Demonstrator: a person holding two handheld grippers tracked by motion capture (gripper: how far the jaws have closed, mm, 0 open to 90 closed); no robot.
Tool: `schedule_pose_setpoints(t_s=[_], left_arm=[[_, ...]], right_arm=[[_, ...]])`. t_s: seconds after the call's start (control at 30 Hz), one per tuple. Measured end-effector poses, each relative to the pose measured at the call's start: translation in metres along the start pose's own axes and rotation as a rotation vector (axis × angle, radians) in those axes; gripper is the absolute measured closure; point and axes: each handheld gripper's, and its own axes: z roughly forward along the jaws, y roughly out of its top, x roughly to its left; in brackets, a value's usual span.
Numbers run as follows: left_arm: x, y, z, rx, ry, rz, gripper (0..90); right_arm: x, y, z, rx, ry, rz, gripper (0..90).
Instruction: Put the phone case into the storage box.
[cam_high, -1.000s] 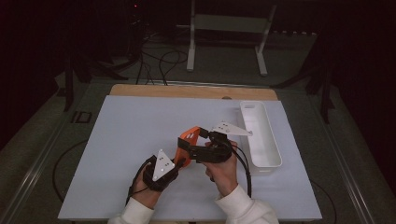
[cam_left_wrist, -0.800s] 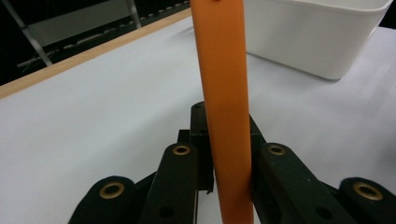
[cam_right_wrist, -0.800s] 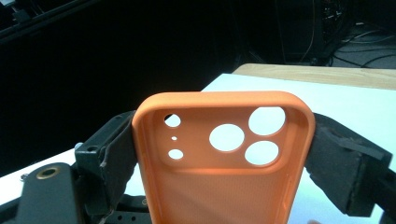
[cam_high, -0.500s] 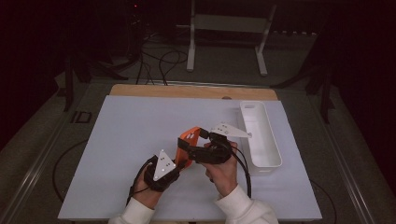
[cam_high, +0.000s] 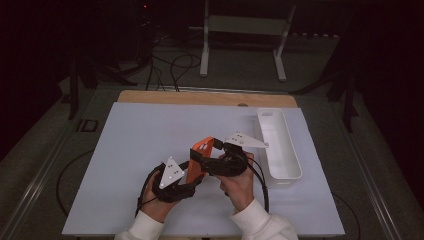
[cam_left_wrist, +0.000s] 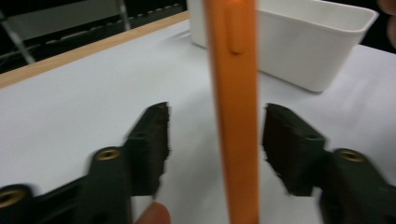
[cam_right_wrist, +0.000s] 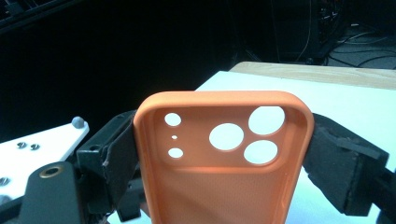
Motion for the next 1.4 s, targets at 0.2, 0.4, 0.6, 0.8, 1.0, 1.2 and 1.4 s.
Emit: schedule_pose_setpoints(t_s=[0.2,0.4,0.6,0.8,1.0,1.2,1.4], left_arm=[[0.002,0.001,-0.002,-0.011,0.046,-0.01,17.2],[0.004,0.003,-0.004,-0.004,0.036,-0.006,5.6],[0.006,0.003,-0.007,-0.009,0.043,-0.023,0.9],[0.011,0.003,-0.01,-0.007,0.046,-0.036,0.2],[0.016,0.003,-0.014,-0.011,0.049,-0.047,0.2],[0.02,0.002,-0.018,-0.015,0.051,-0.051,0.1],[0.023,0.002,-0.021,-0.02,0.061,-0.052,0.1]], right_arm=[[0.0,0.0,0.0,0.002,-0.004,-0.006,16.5],[0.0,0.0,0.0,0.001,-0.012,-0.011,16.5],[0.0,0.001,-0.001,-0.001,-0.021,-0.013,16.5],[-0.002,0.001,-0.001,-0.003,-0.029,-0.013,16.5],[-0.002,0.002,-0.002,-0.005,-0.033,-0.016,16.5],[-0.003,0.004,-0.002,-0.004,-0.044,-0.025,16.6],[-0.003,0.005,-0.002,-0.004,-0.049,-0.029,16.6]])
